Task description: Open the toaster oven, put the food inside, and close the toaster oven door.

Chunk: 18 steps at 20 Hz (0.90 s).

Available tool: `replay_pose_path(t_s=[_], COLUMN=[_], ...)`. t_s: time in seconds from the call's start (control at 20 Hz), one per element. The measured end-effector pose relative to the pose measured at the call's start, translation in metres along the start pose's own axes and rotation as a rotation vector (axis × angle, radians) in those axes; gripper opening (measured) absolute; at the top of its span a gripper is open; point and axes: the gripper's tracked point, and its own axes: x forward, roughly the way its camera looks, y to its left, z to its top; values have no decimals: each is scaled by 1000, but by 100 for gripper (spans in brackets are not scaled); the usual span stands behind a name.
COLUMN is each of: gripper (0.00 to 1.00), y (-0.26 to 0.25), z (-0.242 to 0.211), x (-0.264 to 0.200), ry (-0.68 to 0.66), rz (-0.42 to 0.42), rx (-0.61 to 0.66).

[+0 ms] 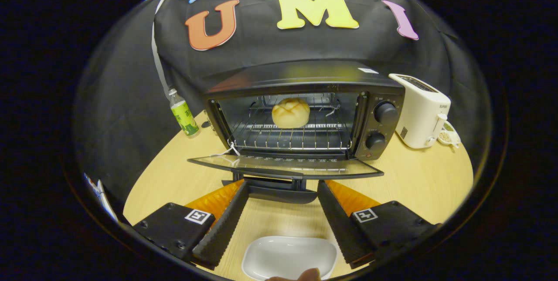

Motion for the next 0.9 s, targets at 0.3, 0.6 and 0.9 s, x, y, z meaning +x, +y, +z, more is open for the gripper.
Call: replay_pose_path(t_s=[0.3,0.6,0.9], gripper=[100,100,100], y=[-2,-23,-28], z=[37,58,53], x=[4,23,38], ry=[-106,-163,-164], rz=[0,-46,-42], rx=[1,8,57])
